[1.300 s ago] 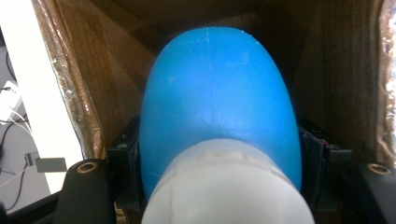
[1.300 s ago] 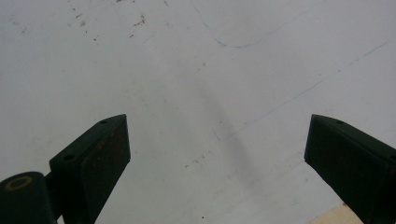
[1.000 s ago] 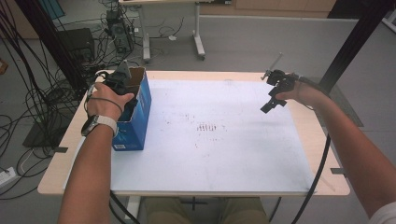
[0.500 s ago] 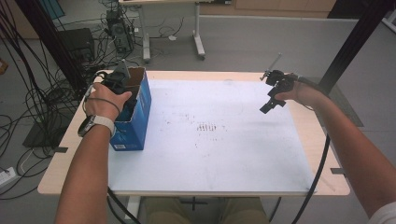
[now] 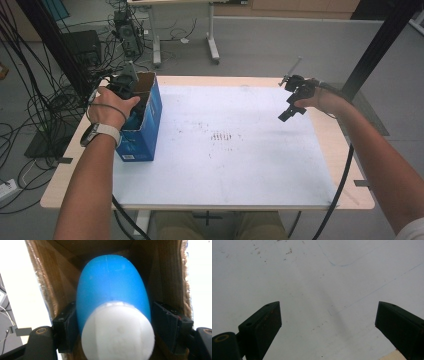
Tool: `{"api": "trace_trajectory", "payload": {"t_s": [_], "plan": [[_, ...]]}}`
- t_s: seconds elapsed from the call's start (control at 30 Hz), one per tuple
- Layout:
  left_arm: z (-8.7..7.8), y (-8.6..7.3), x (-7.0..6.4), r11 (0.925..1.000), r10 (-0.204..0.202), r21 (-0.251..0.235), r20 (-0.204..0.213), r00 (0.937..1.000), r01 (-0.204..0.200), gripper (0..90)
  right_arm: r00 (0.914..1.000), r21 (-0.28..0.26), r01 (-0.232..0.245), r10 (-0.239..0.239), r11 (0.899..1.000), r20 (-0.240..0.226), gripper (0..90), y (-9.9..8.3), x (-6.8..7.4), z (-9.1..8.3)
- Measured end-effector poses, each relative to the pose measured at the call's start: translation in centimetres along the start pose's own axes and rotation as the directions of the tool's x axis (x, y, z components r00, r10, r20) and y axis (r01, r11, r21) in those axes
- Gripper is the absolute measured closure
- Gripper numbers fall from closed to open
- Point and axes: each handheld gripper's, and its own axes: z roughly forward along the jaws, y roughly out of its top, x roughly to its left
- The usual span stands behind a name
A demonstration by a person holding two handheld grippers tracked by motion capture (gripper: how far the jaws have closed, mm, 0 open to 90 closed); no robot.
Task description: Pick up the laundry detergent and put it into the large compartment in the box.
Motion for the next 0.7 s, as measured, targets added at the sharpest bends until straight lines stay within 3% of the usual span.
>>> {"api": "trace_trajectory", "payload": {"t_s": [0.2,0.47,0.7], "plan": [[-0.6,-0.1,0.1,1.0,0.001,-0.007,0.009,1.0,-0.001,22.4,1.0,-0.002,0.002,-0.002,1.0,0.003,6.8,0.0,0.1,-0.1],[-1.7,-0.1,0.2,0.9999,-0.01,-0.013,-0.013,0.9999,0.01,9.3,1.0,-0.004,0.0,0.0,1.0,0.005,6.8,-0.2,0.3,-0.3],[-2.6,-0.4,0.1,0.9997,0.0,-0.023,-0.009,1.0,0.0,8.3,1.0,-0.008,0.003,-0.003,1.0,0.006,6.7,-0.1,0.4,-0.4]]}}
